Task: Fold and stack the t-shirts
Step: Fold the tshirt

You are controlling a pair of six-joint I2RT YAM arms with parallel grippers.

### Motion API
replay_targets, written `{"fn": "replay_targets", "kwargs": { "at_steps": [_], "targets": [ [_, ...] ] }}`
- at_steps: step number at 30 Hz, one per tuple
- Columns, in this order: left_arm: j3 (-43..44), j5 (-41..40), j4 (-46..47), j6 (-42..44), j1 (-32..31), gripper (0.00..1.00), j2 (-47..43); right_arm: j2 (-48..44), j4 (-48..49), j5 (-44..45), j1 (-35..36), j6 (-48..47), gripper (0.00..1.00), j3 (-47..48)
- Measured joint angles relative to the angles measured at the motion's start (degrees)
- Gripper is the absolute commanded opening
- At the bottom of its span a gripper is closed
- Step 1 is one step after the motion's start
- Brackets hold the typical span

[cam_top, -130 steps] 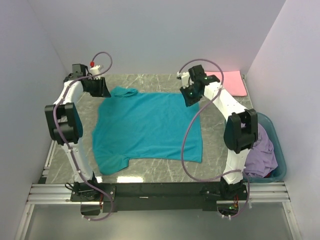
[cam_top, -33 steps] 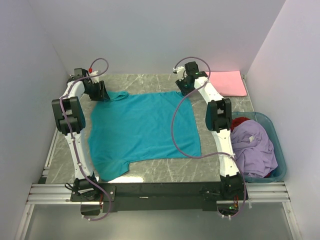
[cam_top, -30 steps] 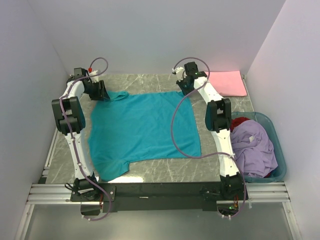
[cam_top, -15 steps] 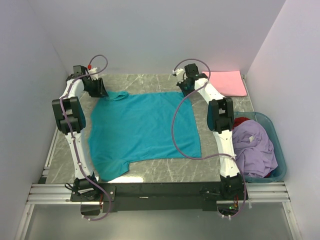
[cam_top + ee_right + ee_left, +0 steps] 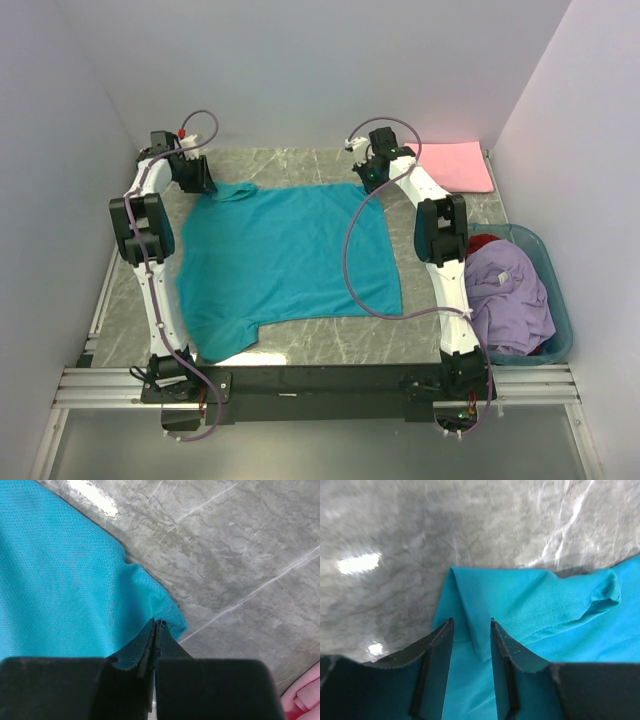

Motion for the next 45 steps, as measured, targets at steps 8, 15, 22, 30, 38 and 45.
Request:
{"fn": "replay_targets", "kwargs": {
  "at_steps": [8, 15, 22, 30, 38, 45],
  "targets": [
    [-1.79, -0.17, 0.79, -0.07, -1.44, 0.27, -0.46, -0.13, 0.0, -0.17, 0.0, 0.22, 0.0, 0.0],
    [-1.95, -0.2, 0.79, -0.61, -1.84, 0.3, -0.46, -0.61, 0.02, -0.46, 0.0, 0.22, 0.0, 0.0],
    [-2.91, -0.44, 1.01, -1.03, -1.97, 0.26, -0.94, -0.72, 0.02, -0.68, 0.0, 0.22, 0.0, 0.0],
    [-3.52, -1.66, 1.03, -1.2, -2.29, 0.0, -1.51, -0.83, 0.13, -0.87, 0.0, 0.24, 0.0, -0.68],
    [-6.43, -1.57, 1.53, -1.55, -2.27, 0.0, -8.59, -4.09, 1.29, -0.9, 0.0, 0.9, 0.0, -2.97],
    [-6.67, -0.96, 3.02, -1.51, -2.25, 0.0, -14.21, -7.21, 2.97, -1.05, 0.0, 1.51, 0.0, -3.61]
  ]
}}
